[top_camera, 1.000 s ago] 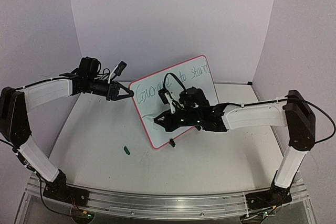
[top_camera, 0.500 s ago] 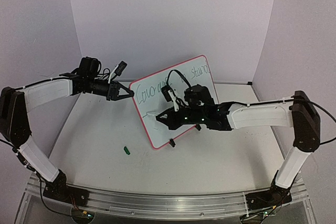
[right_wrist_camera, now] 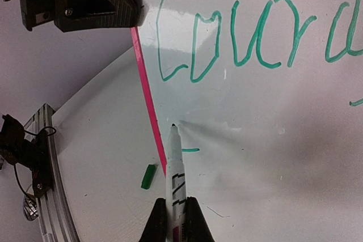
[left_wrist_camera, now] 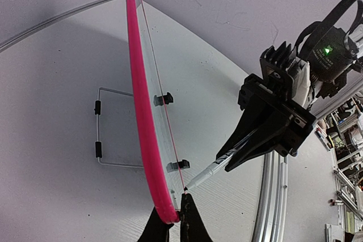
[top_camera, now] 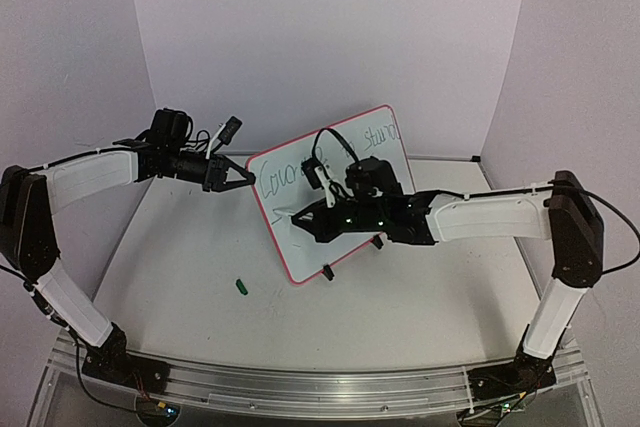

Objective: Write a sentence on the whiteboard
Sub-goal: Write on the whiteboard with the whiteboard.

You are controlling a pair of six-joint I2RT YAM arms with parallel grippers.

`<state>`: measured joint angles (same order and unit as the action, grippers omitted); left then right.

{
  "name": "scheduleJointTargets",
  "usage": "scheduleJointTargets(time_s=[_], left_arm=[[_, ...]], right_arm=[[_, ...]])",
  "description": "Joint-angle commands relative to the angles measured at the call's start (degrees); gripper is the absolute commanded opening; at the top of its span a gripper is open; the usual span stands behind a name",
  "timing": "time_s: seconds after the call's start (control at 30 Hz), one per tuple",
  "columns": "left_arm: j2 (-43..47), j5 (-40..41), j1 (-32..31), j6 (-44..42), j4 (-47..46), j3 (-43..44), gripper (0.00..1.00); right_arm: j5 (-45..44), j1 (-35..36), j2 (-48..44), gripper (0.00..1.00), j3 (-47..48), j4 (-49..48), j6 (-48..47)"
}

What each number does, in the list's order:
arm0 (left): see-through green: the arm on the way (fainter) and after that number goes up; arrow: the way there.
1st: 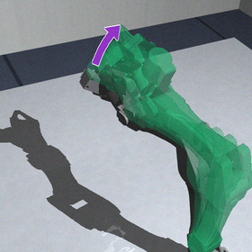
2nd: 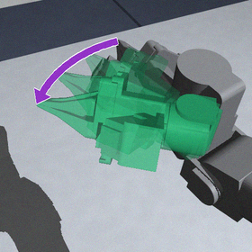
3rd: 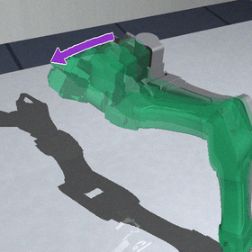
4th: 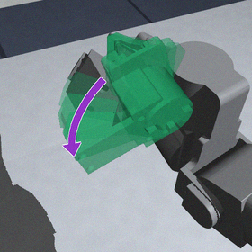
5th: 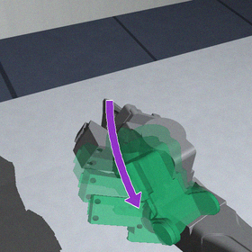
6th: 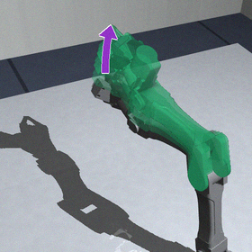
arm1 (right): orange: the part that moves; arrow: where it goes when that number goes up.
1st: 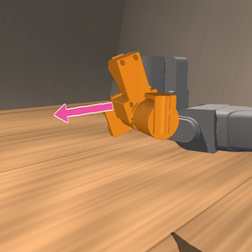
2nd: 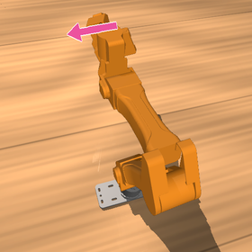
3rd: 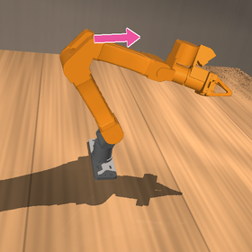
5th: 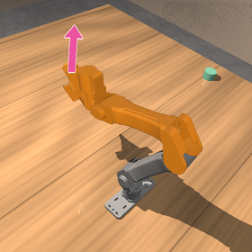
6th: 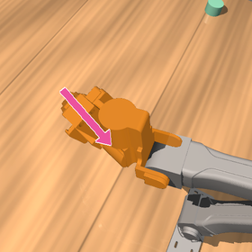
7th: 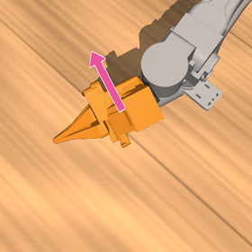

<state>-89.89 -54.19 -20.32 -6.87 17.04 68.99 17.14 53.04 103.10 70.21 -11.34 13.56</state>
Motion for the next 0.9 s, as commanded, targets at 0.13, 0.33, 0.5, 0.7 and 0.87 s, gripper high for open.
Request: scheduleJointTargets(time_s=[0.13,0.33,0.5,0.7,0.87], left_arm=[[-0.02,2.04,-1.74,-5.15,3.17,0.36,0.00],[-0.08,2.06,-1.71,-5.14,3.24,0.36,0.00],[-0.13,1.98,-1.73,-5.17,3.26,0.36,0.00],[-0.13,1.98,-1.74,-5.16,3.23,0.35,0.00],[0.00,2.03,-1.74,-5.13,3.27,0.35,0.00]], right_arm=[[-1.14,-0.16,1.27,0.00,0.38,-1.58,0.66],[-0.89,-0.18,0.46,0.00,-2.83,-1.58,1.89],[0.21,-0.18,-0.18,0.00,-5.32,-1.55,2.64],[-0.76,-0.17,-1.00,0.00,-6.14,0.11,2.48],[-4.31,-0.17,-3.13,0.00,-5.71,1.80,1.44]])
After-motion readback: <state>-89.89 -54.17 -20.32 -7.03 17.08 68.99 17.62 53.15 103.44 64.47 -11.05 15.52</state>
